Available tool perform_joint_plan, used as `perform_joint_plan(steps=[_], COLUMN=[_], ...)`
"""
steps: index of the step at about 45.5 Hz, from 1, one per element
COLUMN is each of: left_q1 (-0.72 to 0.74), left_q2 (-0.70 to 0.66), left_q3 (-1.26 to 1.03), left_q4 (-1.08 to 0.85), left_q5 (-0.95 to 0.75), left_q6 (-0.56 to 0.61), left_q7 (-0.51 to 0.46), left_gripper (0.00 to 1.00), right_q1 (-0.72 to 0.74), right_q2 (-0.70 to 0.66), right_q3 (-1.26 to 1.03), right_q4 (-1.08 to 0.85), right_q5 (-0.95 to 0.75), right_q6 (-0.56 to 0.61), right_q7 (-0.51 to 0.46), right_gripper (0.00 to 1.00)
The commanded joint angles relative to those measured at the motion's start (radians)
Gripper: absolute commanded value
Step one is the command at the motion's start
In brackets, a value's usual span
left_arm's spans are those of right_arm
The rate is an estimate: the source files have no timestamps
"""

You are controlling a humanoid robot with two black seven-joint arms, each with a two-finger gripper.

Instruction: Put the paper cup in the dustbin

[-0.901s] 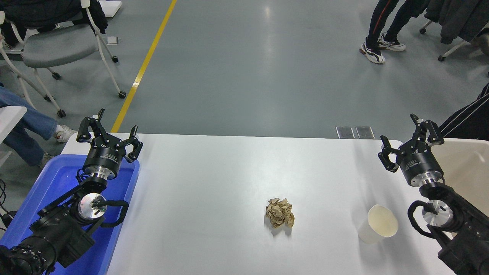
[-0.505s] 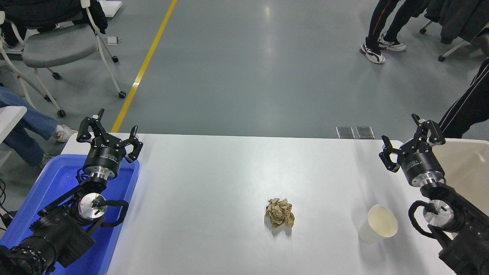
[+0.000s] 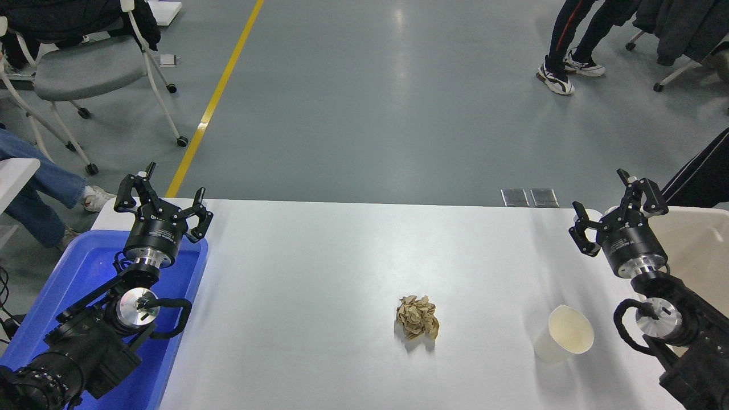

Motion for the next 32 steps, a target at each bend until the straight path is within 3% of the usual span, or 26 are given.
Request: perform_joint_plan(steps=[1,18,32], left_q1=[0.000,0.000,-0.002], left_q2=[0.000,0.000,0.000], left_q3=[0.000,0.000,-0.002], left_q4=[0.000,0.000,0.000], left_q5=[0.000,0.000,0.000], left_q6=[0.000,0.000,-0.003], left_q7=[0.000,0.000,0.000], left_gripper=[1.00,1.00,1.00], right_q1=[-0.008,0.008,0.007], right_q2=[-0.026,-0.087,-0.104], right_q3=[0.001,-0.022,-0.016], right_q4=[0.000,-0.003,0.037], right_q5=[0.000,0.009,0.146], right_q6=[-0.003,0.001,0.001], right_q7=[0.000,-0.083,-0.115], right_gripper=[1.00,1.00,1.00])
